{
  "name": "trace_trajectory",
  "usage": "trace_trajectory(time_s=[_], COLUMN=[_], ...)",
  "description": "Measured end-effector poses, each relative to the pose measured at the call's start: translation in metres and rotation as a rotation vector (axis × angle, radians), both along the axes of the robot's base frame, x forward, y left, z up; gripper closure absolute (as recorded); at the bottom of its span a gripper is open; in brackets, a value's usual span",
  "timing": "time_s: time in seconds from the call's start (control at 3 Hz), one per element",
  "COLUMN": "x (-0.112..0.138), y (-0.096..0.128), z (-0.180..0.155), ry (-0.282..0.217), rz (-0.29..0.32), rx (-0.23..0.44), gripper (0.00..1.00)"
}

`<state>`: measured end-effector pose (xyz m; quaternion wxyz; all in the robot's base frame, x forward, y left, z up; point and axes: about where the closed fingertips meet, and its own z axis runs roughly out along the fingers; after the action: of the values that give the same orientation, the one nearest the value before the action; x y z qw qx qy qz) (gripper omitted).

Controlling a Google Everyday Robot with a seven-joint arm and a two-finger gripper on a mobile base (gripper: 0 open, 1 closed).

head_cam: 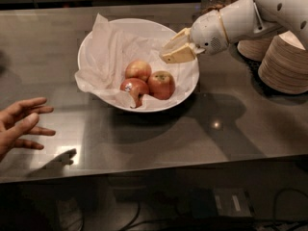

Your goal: Pick apple from white bowl

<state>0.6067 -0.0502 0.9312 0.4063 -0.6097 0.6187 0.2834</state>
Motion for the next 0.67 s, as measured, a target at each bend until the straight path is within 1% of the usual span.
trace_trajectory(time_s=[0.67], x=[0.0], y=[0.0001], z=[0.0], ry=[0.0], rz=[0.0], rx=[0.0], gripper=[0.34])
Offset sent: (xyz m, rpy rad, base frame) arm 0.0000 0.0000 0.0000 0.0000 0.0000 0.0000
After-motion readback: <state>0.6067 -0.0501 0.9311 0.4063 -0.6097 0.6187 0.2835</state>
